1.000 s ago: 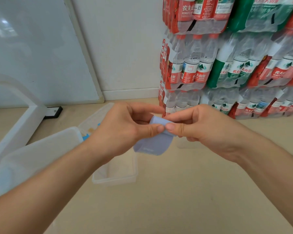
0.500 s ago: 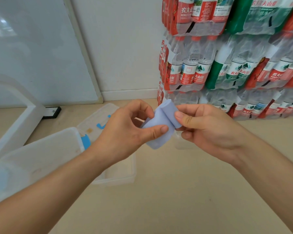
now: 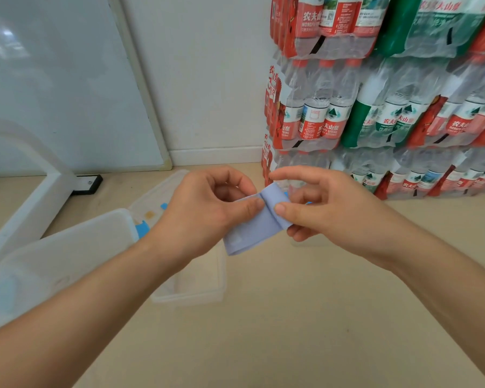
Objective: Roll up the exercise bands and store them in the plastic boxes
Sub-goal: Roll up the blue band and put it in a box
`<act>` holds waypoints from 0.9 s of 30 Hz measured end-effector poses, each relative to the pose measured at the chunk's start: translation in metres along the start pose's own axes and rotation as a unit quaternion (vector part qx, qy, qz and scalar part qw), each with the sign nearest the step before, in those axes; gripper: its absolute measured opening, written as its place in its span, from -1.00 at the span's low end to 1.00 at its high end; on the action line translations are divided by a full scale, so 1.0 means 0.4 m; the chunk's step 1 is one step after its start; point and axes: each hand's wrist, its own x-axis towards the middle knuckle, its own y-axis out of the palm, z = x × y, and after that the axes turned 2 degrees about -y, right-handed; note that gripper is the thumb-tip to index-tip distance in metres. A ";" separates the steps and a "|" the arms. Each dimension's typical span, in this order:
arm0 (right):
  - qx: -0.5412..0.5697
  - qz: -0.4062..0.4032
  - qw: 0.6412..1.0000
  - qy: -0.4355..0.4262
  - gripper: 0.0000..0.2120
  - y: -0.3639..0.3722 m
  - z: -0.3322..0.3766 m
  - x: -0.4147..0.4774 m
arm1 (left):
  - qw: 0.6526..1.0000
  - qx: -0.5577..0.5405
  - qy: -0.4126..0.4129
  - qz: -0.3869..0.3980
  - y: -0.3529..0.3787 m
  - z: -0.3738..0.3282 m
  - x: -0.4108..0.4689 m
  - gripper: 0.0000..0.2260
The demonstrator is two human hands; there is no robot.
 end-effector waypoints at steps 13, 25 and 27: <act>-0.035 -0.043 0.998 -0.038 -0.86 0.023 0.016 -0.007 | 0.990 -0.076 -0.076 0.093 -0.007 -0.001 -0.001 -0.71; 0.005 -0.015 0.999 -0.035 -0.82 0.011 0.022 -0.008 | 0.991 -0.111 -0.065 0.045 0.003 -0.011 -0.004 -0.65; 0.101 0.010 0.995 0.016 -0.76 0.005 0.015 -0.008 | 0.988 -0.132 -0.072 0.035 0.005 -0.006 -0.003 -0.64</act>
